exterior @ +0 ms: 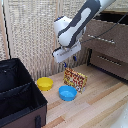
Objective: Locate and clasp the grip of the topmost drawer. Steadily and circumspectly yank the drawer open. Discover and seize the nutrition bar using your clamp. Deposit the nutrition bar in the accessible drawer. Unclench the nutrition bar.
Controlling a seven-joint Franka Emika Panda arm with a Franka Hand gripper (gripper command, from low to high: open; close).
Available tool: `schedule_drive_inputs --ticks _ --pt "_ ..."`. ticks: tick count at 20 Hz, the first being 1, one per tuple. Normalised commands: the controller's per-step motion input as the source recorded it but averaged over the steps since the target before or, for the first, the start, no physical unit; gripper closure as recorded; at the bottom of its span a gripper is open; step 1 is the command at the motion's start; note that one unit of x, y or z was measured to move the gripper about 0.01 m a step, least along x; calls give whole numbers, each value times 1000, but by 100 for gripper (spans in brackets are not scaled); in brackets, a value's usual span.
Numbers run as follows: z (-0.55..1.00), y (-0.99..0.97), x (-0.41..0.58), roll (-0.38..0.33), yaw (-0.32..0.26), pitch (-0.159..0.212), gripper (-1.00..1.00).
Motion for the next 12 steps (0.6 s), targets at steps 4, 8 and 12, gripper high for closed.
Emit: schedule_drive_inputs --ticks 4,8,12 --pt "-201 0 -222 45 -47 0 -100" --pt "-146 -176 -114 -12 14 6 -100" --pt "-285 -291 -283 0 125 16 -100"
